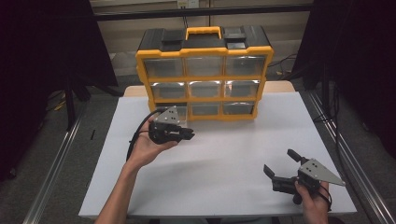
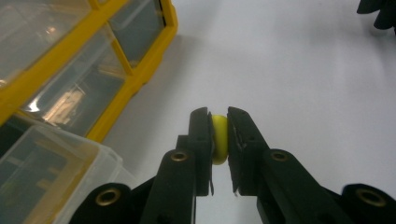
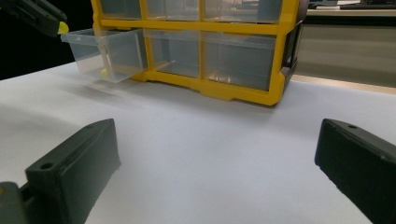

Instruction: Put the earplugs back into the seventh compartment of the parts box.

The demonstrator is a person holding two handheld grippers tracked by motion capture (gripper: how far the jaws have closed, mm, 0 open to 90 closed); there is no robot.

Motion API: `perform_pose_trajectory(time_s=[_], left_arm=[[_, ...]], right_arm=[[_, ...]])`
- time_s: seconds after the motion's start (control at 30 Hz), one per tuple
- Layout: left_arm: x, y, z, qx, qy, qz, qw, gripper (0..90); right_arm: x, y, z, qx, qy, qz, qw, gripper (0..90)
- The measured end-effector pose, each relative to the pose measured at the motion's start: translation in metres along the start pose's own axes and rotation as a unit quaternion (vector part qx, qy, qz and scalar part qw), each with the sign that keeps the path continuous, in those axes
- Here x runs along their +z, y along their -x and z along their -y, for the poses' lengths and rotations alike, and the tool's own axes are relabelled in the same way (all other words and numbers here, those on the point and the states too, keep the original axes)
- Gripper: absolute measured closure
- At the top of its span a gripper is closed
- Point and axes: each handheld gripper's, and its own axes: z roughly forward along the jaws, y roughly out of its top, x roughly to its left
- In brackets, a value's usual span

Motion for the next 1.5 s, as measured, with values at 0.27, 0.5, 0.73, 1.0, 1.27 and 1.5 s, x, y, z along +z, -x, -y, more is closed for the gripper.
perform_pose_trajectory(time_s=[0.27, 0.5, 0.73, 1.0, 1.27, 1.5], left_arm=[[-0.014, -0.001, -0.004, 0.004, 0.002, -0.017, 0.9998, 80.8], [-0.018, -0.011, -0.005, -0.008, -0.002, -0.027, 0.9996, 80.6], [-0.026, -0.021, -0.005, -0.015, -0.013, -0.038, 0.9991, 80.6], [-0.037, -0.032, -0.003, -0.031, -0.007, -0.042, 0.9986, 80.6], [-0.047, -0.042, -0.007, -0.033, -0.025, -0.056, 0.9976, 80.6], [-0.054, -0.044, -0.018, -0.020, -0.036, -0.067, 0.9969, 80.6]], right_arm=[[0.000, 0.000, 0.000, -0.003, 0.000, -0.001, 1.0000, 0.0], [0.000, 0.000, 0.000, -0.004, -0.001, 0.002, 1.0000, 0.0], [0.000, 0.001, 0.000, -0.004, -0.001, 0.003, 1.0000, 0.0], [0.000, 0.001, 0.000, -0.004, -0.001, 0.003, 1.0000, 0.0], [0.000, 0.001, 0.000, -0.003, -0.001, 0.003, 1.0000, 0.0], [0.001, 0.001, 0.000, -0.003, -0.002, 0.002, 1.0000, 0.0]])
